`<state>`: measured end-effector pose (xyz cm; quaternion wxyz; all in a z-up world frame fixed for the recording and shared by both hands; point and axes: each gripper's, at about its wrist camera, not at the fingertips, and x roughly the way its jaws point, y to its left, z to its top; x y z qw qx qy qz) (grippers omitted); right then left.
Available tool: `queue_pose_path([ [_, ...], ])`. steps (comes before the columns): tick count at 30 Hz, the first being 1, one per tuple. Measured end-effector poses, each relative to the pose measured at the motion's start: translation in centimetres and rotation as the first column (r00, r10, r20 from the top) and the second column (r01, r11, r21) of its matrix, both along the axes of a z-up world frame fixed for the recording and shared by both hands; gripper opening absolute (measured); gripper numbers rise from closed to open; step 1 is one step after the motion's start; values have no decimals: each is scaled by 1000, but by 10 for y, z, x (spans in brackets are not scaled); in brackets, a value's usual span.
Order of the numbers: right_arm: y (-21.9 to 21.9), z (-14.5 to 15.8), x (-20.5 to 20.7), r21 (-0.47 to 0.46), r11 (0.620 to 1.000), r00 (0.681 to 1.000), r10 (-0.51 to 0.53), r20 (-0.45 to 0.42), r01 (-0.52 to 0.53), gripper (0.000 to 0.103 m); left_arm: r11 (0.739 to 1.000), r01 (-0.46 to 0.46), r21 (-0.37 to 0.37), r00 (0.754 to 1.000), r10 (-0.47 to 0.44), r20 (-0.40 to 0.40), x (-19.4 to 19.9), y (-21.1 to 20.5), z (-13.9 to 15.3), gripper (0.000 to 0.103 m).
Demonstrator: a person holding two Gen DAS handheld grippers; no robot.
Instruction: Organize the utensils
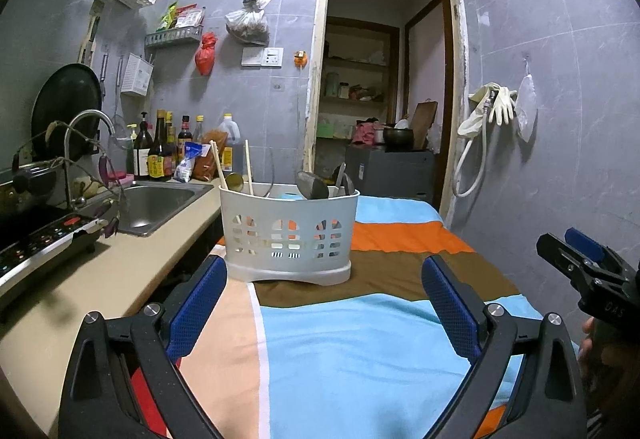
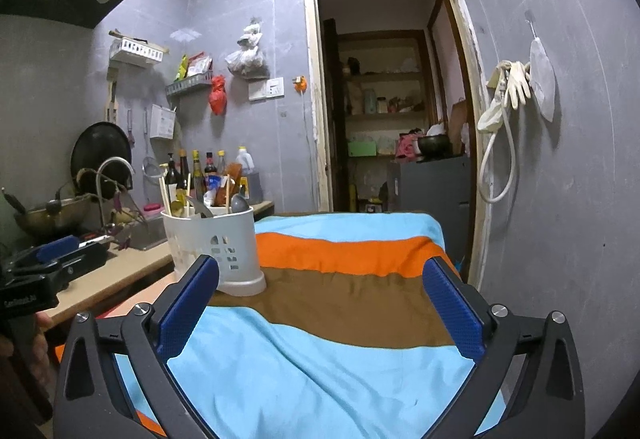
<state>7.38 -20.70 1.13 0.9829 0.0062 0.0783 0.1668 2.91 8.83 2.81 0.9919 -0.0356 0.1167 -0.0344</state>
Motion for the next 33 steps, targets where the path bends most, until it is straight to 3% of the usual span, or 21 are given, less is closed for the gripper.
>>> queue_pose_path([
  [33,-3,-4,0,1,1000,1000,-4,-24,4,103,1000,-8,1,1000,8,-1,-4,-2,-2,96],
])
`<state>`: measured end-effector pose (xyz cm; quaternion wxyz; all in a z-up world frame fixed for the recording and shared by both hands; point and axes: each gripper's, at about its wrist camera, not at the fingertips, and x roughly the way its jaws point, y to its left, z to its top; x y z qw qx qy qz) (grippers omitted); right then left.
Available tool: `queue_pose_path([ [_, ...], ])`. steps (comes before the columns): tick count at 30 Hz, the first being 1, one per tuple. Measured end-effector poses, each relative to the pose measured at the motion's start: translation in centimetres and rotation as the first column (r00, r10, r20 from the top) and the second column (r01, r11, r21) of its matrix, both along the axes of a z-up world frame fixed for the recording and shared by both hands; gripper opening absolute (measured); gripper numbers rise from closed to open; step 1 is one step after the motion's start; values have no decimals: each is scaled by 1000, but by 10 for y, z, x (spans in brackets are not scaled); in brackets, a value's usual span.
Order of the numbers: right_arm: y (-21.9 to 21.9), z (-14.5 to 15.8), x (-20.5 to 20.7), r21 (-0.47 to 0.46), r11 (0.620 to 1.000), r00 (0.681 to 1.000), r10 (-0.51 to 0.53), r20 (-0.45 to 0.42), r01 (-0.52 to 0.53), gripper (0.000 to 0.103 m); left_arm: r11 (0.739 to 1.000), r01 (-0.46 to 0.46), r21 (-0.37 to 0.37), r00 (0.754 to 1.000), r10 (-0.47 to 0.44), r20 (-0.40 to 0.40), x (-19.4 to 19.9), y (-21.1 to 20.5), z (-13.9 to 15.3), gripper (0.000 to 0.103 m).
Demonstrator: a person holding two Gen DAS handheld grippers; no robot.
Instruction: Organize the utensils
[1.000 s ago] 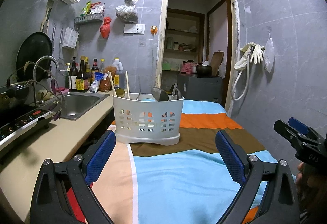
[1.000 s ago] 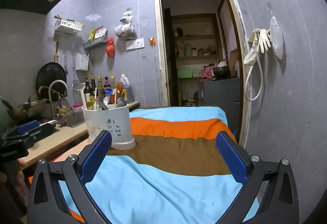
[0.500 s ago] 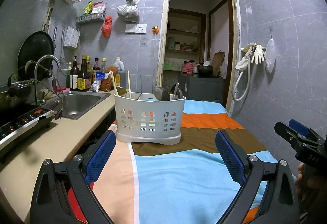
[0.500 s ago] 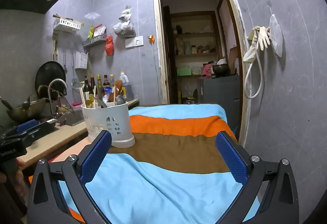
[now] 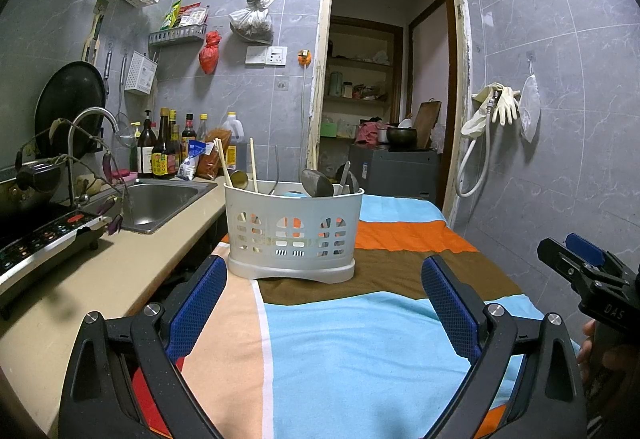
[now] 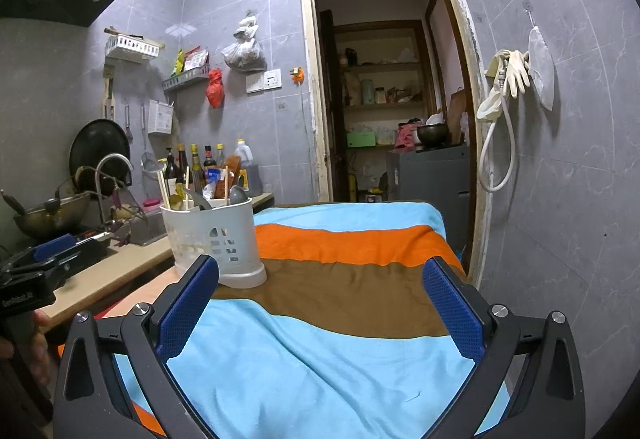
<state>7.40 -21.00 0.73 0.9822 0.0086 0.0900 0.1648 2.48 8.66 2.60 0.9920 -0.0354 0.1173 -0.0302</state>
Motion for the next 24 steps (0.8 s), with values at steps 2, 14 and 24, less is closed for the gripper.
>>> queue_pose_path([
  [2,0,0,0,-1,1000,1000,0,-1,0,103,1000,-1,0,1000,1,1,0,0,0,96],
  [14,0,0,0,0,1000,1000,-1,-2,1,103,1000,0,0,1000,0,-1,-1,1,-1,96],
  [24,0,-1,-1,1,1000,1000,-1,-4,1,103,1000,-1,-2,1000,1,-1,-1,1,-1,96],
])
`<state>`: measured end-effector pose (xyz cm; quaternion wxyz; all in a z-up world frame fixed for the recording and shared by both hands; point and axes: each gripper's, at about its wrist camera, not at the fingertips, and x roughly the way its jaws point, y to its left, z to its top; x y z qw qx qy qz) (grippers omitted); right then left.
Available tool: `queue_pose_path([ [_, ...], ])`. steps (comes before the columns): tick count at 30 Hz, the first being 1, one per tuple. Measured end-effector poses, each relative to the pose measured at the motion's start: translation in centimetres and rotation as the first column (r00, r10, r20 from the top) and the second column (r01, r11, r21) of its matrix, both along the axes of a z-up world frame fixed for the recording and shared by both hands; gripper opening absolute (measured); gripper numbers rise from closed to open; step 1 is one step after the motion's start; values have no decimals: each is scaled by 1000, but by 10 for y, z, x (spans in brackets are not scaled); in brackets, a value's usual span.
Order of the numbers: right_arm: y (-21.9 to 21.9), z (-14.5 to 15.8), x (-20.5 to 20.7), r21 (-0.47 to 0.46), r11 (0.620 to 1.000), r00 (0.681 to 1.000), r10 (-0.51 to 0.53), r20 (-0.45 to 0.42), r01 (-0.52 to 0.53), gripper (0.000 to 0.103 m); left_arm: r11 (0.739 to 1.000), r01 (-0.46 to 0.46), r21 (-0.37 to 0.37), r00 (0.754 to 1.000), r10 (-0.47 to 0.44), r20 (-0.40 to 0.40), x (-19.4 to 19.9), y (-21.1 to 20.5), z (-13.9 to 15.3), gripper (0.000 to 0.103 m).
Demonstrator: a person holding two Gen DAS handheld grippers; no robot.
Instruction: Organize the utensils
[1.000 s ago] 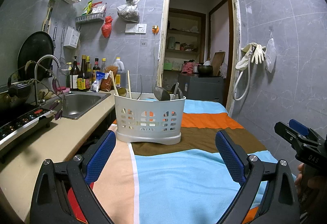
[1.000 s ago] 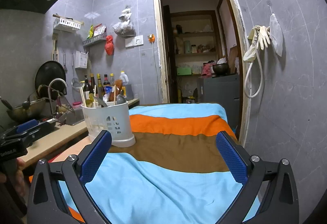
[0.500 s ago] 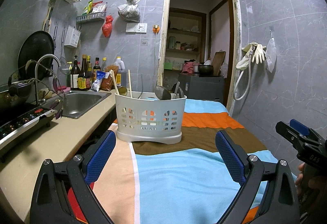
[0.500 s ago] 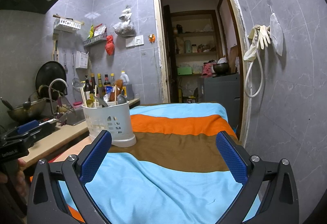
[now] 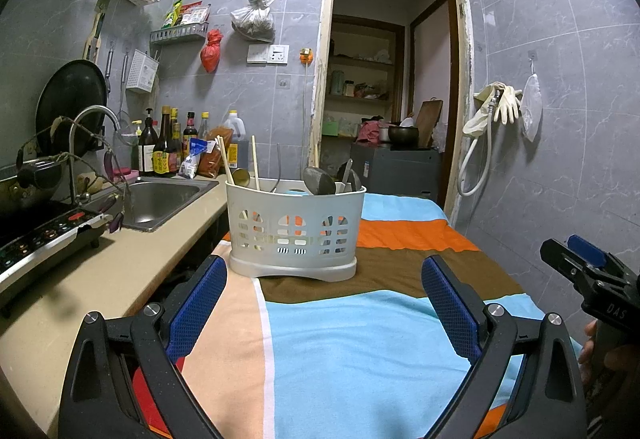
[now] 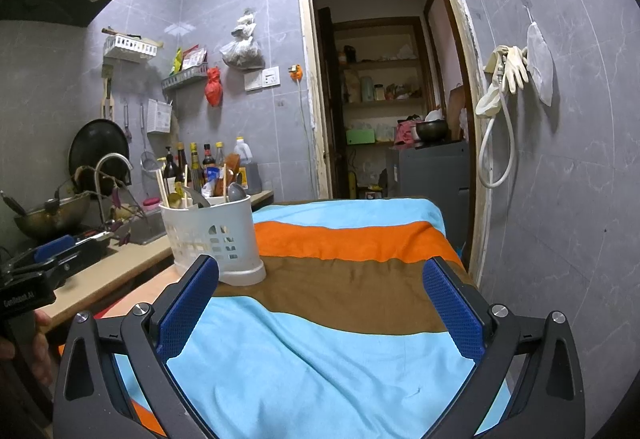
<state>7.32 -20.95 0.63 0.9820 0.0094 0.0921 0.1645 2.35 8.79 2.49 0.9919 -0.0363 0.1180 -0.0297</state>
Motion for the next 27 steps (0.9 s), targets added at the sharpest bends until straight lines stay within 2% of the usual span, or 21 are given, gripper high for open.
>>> queue_pose_path([
  [12,0,1,0,-1,1000,1000,1,-1,-1,103,999,-47,22,999,47,27,-5,-1,-6,96],
  [27,0,1,0,0,1000,1000,0,-4,0,103,999,-49,9,999,49,-7,0,-4,-7,96],
])
